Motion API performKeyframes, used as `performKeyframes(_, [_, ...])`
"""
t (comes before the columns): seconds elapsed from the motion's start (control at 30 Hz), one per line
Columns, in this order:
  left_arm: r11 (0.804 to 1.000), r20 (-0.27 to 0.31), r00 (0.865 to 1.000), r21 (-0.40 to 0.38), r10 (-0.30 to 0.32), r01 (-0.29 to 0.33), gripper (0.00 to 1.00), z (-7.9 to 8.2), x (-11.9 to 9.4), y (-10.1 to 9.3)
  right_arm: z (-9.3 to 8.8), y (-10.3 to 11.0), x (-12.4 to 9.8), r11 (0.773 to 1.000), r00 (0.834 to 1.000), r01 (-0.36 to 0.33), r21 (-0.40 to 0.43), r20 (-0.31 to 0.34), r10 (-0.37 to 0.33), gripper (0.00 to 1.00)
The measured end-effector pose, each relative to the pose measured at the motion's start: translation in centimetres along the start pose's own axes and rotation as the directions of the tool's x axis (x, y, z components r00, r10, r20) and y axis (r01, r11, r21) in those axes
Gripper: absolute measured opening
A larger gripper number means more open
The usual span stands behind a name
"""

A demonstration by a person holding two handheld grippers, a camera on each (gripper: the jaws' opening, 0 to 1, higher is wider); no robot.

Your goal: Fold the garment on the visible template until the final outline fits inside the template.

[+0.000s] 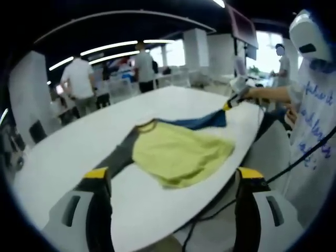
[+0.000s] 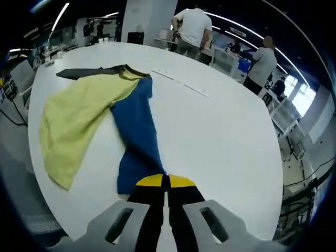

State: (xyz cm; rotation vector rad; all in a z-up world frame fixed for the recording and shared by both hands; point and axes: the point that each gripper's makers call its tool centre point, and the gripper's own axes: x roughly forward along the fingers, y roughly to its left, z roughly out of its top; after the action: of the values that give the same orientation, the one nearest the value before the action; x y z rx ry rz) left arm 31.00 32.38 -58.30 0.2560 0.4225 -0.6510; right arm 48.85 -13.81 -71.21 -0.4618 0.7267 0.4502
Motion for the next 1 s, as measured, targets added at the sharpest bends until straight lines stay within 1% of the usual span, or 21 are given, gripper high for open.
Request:
performKeyframes(0.07, [1.000,-0.003,1.000,-0.005,-0.004,0.004,0.94,-0.1,0.0,-0.1,0.3,-1.2,0.6,1.000,1.000,0.010,-0.007,-0.003,-0.010,0.02])
performKeyframes(0.17, [1.000,-0.008,1.000,-0.013,-0.004,0.004,0.93,-0.2,0.0,-0.1,0.5,-2.4,0.8,1.000,1.000,0.025,-0.013,-0.004,-0.025,0.02])
performKeyframes(0.3, [1.000,-0.008,1.000,-0.019,0.002,-0.002,0.93,-0.3,-0.1,0.0,0.7,-3.6,0.6,0.999,0.999,0.050,-0.018,-0.007,-0.050,0.02])
performKeyframes(0.4, [1.000,0.003,1.000,-0.003,0.018,-0.018,0.92,0.1,-0.2,0.1,0.9,-5.4,1.1,0.997,0.998,0.068,-0.022,-0.007,-0.068,0.02])
performKeyframes(0.67, [0.999,0.004,1.000,-0.005,0.031,-0.031,0.91,0.2,-0.2,0.2,1.9,-5.6,0.0,0.991,0.993,0.121,-0.052,-0.006,-0.122,0.02])
performKeyframes(0.73, [0.999,0.004,0.999,0.001,0.039,-0.039,0.91,0.3,-0.3,0.2,2.0,-6.8,0.3,0.990,0.991,0.132,-0.050,-0.005,-0.132,0.02])
performKeyframes(0.8, [0.999,0.007,0.999,-0.008,0.044,-0.044,0.91,0.3,-0.4,0.2,2.1,-7.2,0.5,0.988,0.990,0.144,-0.054,-0.008,-0.144,0.02])
performKeyframes(0.9, [0.999,0.004,0.999,-0.010,0.054,-0.054,0.91,0.1,-0.6,0.3,2.1,-8.4,1.1,0.984,0.987,0.156,-0.089,-0.022,-0.158,0.02])
performKeyframes(1.0, [0.998,0.002,0.998,-0.018,0.063,-0.063,0.91,0.0,-0.8,0.3,2.3,-9.2,1.1,0.977,0.984,0.173,-0.122,-0.027,-0.177,0.02])
